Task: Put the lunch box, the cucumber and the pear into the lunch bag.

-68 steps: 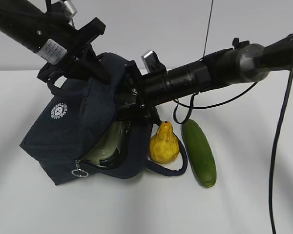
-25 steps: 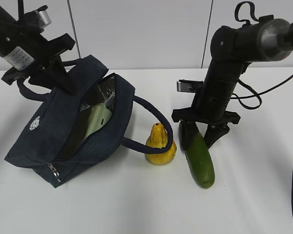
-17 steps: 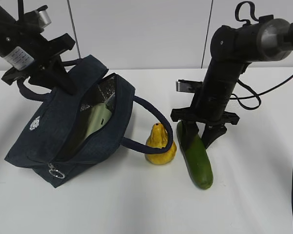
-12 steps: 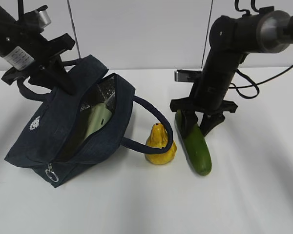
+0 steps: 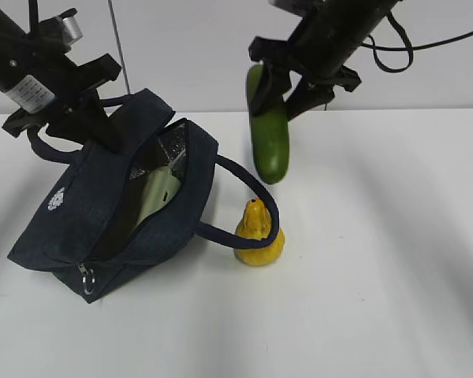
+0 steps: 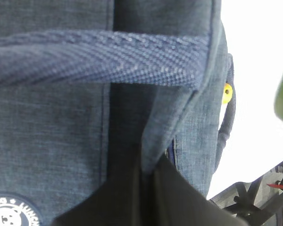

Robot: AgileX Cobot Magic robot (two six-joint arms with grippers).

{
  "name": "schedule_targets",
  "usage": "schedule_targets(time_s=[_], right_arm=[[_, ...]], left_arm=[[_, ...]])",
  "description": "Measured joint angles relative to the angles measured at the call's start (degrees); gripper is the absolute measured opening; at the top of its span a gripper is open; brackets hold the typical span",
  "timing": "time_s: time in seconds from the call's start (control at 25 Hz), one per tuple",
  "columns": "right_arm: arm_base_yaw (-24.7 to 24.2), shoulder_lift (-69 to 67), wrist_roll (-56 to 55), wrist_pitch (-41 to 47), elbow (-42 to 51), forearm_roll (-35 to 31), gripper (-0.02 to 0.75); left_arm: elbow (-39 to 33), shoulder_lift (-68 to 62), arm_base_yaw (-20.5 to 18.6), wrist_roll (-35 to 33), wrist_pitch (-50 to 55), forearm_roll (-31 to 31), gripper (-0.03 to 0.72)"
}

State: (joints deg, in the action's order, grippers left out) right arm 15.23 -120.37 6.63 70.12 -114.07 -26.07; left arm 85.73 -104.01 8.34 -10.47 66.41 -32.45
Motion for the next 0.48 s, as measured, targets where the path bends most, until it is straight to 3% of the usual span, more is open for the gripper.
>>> schedule_targets(time_s=[0.12, 0.48], right_arm=[[1.22, 0.69, 0.38, 0.13, -0.01, -5.44, 0.363], [5.6, 0.22, 0.38, 0.27, 2.34, -9.14, 0.363]], left_arm=[[0.0, 0.0, 0.0, 0.0, 0.0, 0.0, 0.002], [0.0, 0.0, 0.0, 0.0, 0.0, -0.18, 0.002]])
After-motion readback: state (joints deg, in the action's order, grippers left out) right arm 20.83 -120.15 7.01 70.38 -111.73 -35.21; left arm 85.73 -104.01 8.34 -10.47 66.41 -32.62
